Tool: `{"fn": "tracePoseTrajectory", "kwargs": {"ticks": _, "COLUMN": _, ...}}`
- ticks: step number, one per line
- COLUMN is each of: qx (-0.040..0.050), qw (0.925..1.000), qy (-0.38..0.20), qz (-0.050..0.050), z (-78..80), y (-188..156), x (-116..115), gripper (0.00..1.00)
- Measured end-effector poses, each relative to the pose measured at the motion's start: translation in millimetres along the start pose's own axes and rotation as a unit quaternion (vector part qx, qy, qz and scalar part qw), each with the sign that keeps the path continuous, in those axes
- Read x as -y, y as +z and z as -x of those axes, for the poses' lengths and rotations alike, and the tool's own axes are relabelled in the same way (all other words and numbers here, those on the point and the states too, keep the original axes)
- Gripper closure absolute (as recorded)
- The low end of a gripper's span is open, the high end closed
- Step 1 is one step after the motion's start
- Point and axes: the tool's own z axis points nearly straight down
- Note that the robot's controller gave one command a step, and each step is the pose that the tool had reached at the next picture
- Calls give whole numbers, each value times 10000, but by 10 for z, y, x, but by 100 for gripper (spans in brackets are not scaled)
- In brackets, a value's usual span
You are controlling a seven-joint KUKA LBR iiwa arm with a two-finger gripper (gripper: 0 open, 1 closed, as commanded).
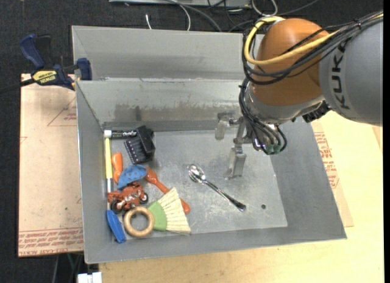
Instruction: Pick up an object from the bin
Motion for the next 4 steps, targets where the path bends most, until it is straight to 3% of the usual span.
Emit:
{"fn": "tracePoseTrajectory", "kwargs": {"ticks": 1, "qx": 39, "qw": 10000, "qy": 6, "qz": 2, "z": 13, "y": -47, "x": 2, "gripper": 0}}
{"fn": "tracePoseTrajectory", "kwargs": {"ticks": 2, "qx": 58, "qw": 9993, "qy": 376, "qz": 8, "z": 16, "y": 588, "x": 91, "gripper": 0}}
{"fn": "tracePoseTrajectory", "kwargs": {"ticks": 3, "qx": 39, "qw": 9915, "qy": 1300, "qz": 15, "z": -67, "y": 912, "x": 188, "gripper": 0}}
{"fn": "tracePoseTrajectory", "kwargs": {"ticks": 4, "qx": 46, "qw": 9946, "qy": 1033, "qz": 15, "z": -219, "y": 1059, "x": 269, "gripper": 0}}
